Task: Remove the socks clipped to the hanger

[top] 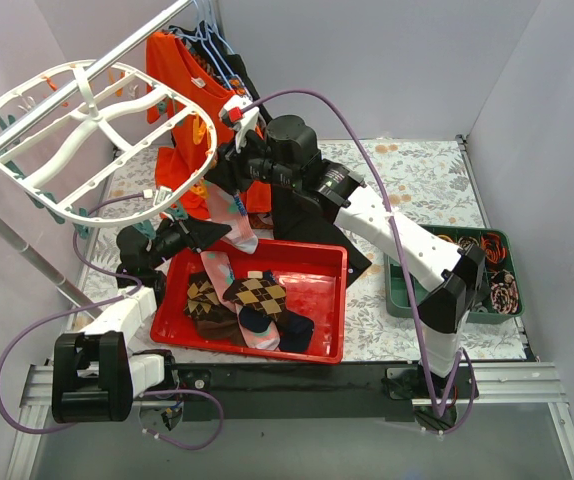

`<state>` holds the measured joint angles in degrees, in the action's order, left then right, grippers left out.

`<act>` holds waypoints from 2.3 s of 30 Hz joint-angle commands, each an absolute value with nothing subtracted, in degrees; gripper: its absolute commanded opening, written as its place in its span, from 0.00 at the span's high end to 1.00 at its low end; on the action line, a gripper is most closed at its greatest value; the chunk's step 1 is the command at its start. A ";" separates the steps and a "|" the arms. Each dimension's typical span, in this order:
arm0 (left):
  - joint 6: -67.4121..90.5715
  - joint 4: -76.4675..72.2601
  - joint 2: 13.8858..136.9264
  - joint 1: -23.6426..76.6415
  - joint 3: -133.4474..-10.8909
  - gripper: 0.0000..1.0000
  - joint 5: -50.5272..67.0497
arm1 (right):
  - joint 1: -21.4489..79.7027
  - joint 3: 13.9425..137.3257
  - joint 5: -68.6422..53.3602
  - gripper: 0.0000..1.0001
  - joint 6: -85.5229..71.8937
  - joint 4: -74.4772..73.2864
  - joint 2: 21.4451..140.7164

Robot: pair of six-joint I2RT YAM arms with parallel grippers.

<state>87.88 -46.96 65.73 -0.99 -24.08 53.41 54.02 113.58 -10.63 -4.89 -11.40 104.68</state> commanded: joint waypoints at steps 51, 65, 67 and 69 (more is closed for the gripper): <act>90.61 31.88 43.59 10.02 -29.34 0.52 32.09 | 54.05 118.04 -3.43 0.99 -10.81 -14.23 105.03; 89.74 28.92 43.77 10.11 -36.30 0.26 28.03 | 53.97 115.84 -1.05 0.44 -13.71 -17.05 102.04; 89.82 28.04 44.38 10.02 -37.00 0.26 29.26 | 54.05 115.75 -0.71 0.38 -14.06 -17.49 101.34; 90.09 27.43 44.73 10.02 -37.44 0.25 29.36 | 54.05 115.32 -0.18 0.30 -14.50 -17.93 100.73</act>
